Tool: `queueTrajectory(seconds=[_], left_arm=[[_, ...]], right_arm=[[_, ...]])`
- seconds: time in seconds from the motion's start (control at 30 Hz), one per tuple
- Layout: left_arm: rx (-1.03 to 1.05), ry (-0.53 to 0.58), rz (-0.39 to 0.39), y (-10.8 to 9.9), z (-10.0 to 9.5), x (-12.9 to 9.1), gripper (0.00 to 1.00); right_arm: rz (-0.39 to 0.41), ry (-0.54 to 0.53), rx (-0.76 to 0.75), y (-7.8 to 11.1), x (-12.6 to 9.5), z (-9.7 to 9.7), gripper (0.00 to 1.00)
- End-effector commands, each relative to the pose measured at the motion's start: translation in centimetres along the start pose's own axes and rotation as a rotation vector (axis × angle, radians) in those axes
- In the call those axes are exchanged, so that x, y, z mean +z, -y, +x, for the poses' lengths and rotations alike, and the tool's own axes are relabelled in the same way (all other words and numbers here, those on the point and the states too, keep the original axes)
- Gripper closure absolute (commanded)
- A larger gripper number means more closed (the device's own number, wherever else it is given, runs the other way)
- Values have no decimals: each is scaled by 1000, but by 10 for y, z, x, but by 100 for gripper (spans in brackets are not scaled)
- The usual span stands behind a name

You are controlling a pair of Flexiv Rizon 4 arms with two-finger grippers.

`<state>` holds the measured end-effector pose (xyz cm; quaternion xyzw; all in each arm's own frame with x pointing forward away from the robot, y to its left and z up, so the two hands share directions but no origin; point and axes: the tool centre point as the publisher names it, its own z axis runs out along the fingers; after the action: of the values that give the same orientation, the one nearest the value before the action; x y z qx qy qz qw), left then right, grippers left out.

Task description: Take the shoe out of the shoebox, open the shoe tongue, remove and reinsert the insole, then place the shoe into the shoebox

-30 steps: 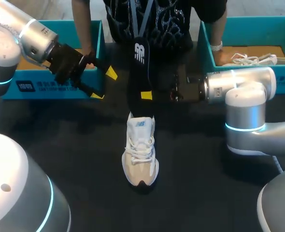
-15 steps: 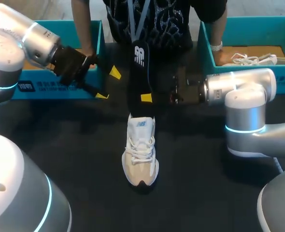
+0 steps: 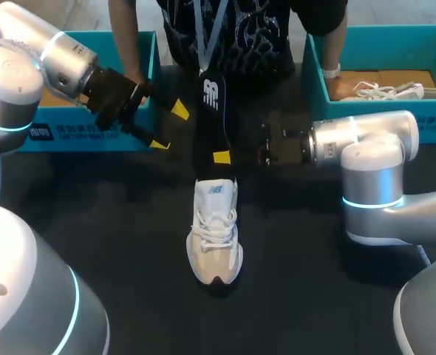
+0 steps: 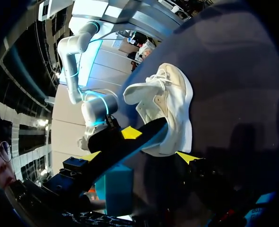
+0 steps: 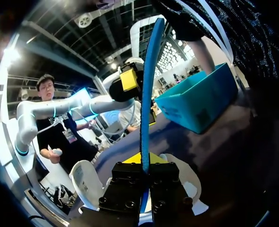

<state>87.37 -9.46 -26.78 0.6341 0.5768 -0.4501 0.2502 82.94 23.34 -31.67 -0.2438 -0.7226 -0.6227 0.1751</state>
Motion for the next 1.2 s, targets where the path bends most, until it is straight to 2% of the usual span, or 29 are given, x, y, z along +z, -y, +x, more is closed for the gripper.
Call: queueTrajectory(seconds=[0.03, 0.53, 1.2], left_arm=[[2, -1, 1, 0, 0, 0, 0], [-3, 1, 8, 0, 2, 3, 0], [1, -2, 16, -1, 3, 1, 0]], right_arm=[[-5, 1, 5, 4, 5, -1, 100], [-20, 9, 47, 25, 7, 3, 100], [16, -4, 103, 50, 8, 6, 100]])
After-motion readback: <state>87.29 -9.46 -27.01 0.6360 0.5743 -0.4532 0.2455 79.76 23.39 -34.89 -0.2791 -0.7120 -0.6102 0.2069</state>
